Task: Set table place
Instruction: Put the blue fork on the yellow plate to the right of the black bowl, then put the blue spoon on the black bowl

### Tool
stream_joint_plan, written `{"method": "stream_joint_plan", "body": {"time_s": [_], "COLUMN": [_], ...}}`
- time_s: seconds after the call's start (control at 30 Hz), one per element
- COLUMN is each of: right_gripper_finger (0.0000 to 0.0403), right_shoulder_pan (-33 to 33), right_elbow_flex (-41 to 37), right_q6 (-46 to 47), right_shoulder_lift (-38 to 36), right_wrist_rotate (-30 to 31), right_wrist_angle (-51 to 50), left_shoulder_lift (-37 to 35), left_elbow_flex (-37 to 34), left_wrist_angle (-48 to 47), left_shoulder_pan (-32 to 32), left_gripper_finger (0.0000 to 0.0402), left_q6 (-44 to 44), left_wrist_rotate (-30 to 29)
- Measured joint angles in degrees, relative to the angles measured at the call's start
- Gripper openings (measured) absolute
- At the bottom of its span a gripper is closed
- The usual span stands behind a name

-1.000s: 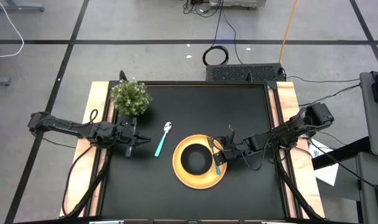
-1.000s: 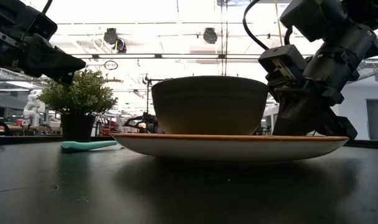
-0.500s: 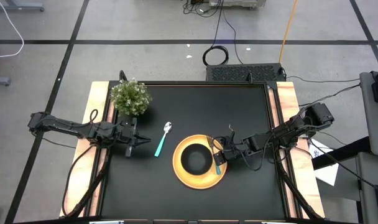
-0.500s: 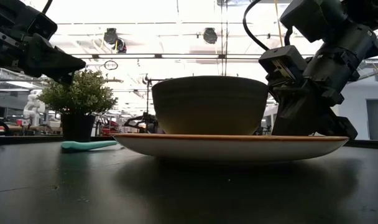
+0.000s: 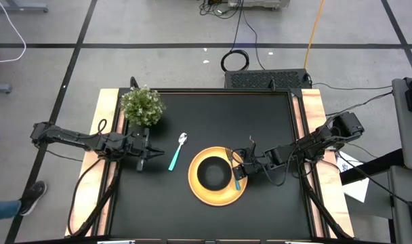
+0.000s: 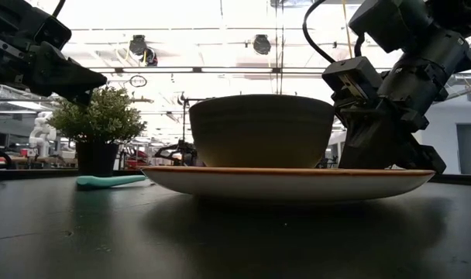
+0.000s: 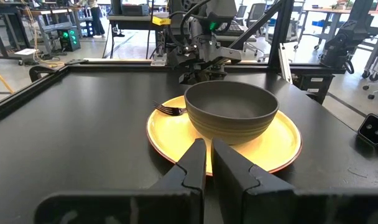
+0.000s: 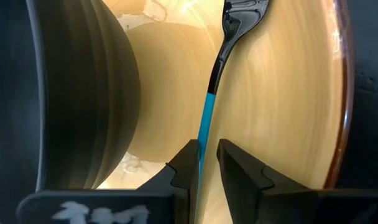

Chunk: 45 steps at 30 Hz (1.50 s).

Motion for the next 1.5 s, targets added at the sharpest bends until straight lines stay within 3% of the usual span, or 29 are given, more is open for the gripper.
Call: {"method": "stream_joint_plan", "body": {"time_s": [0.57,1.0,1.5], "right_gripper_finger": [0.0095,0.0094,0.008], "right_shoulder_pan": [0.0,0.0,0.0], "right_elbow_flex": [0.0,-0.1,-0.2], "right_q6": [-0.4,-2.1,-8.7], "right_shoulder_lift": [0.0,-2.9,-7.0], "right_wrist_rotate": [0.0,0.1,4.7], "right_wrist_angle": [-0.2,-1.1,0.1], "left_shoulder_lift": [0.0,0.0,0.0], "left_elbow_flex": [0.0,0.0,0.0], "left_wrist_angle": [0.0,-0.1,0.0], "left_shoulder_pan": [0.0,0.0,0.0], "left_gripper_finger": [0.0031,0.0031,0.0031], "left_q6": [-0.1,-0.2,-0.2], "left_wrist_rotate": [0.0,0.0,0.0]}}
